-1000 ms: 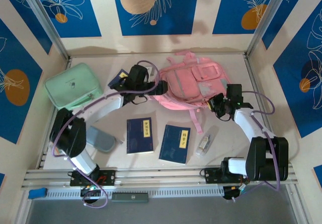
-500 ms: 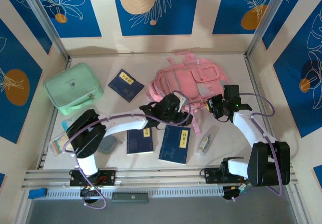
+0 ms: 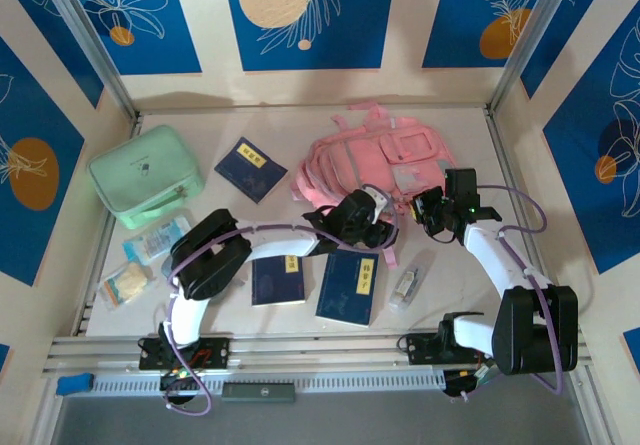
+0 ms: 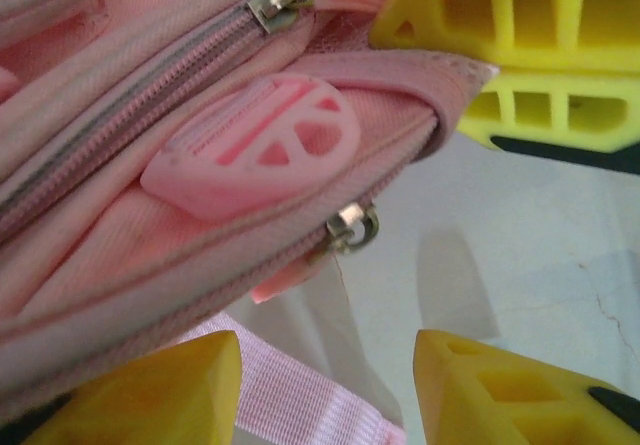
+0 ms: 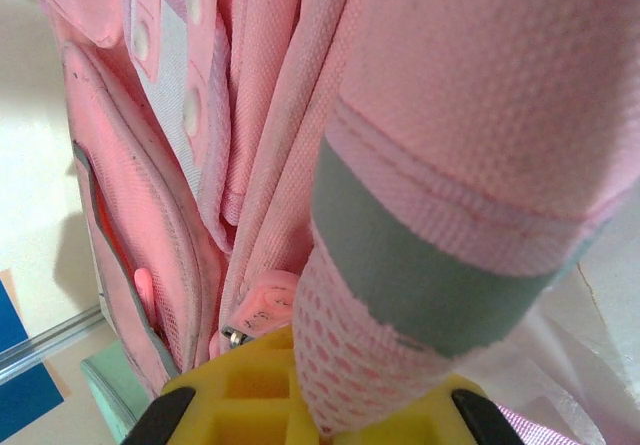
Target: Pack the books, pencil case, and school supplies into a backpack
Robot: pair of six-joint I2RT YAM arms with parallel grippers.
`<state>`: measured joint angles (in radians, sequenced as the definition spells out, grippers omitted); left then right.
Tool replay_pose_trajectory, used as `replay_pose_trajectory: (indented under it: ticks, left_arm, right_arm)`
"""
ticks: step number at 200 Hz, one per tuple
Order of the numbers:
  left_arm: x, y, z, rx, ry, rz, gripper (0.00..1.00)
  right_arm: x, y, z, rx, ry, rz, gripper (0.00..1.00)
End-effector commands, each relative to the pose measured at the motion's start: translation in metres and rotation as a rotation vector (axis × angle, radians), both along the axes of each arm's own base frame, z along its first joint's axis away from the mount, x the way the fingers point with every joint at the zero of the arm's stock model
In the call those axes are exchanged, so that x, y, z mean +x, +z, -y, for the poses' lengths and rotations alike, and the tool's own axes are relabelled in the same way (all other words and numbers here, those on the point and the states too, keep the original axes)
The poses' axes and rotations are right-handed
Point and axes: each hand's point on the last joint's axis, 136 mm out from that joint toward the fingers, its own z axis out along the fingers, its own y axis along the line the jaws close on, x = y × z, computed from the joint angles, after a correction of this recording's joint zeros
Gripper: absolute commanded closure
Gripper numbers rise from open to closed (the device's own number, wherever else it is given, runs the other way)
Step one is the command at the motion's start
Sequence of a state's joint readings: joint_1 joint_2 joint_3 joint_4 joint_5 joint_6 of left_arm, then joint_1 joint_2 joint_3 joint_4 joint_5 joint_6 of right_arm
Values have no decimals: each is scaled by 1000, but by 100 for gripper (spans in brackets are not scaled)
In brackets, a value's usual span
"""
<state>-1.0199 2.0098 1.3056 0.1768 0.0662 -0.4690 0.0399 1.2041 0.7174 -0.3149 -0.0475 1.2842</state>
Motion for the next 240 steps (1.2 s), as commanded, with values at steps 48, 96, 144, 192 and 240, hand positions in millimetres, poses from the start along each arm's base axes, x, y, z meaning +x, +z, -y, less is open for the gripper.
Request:
replay_pose_trajectory:
  ticks: [48, 96, 144, 192, 240]
  left_arm:
    - [24, 9, 29, -42, 16, 63, 56]
    - [35, 21, 33, -55, 32, 113, 72]
    - [33, 23, 25, -41, 40, 115, 95]
    - [29, 30, 14, -48, 32, 107, 100]
    - [16, 25, -2, -33, -19, 43, 100]
  right_arm:
    - [-4, 13, -14, 53, 42, 30, 100]
    - [-9, 8, -11, 38, 44, 18, 100]
    - [-7, 9, -4, 35, 40, 31, 100]
    - [-2, 17, 1, 21, 53, 52, 100]
    - [6, 20, 9, 24, 58, 61, 100]
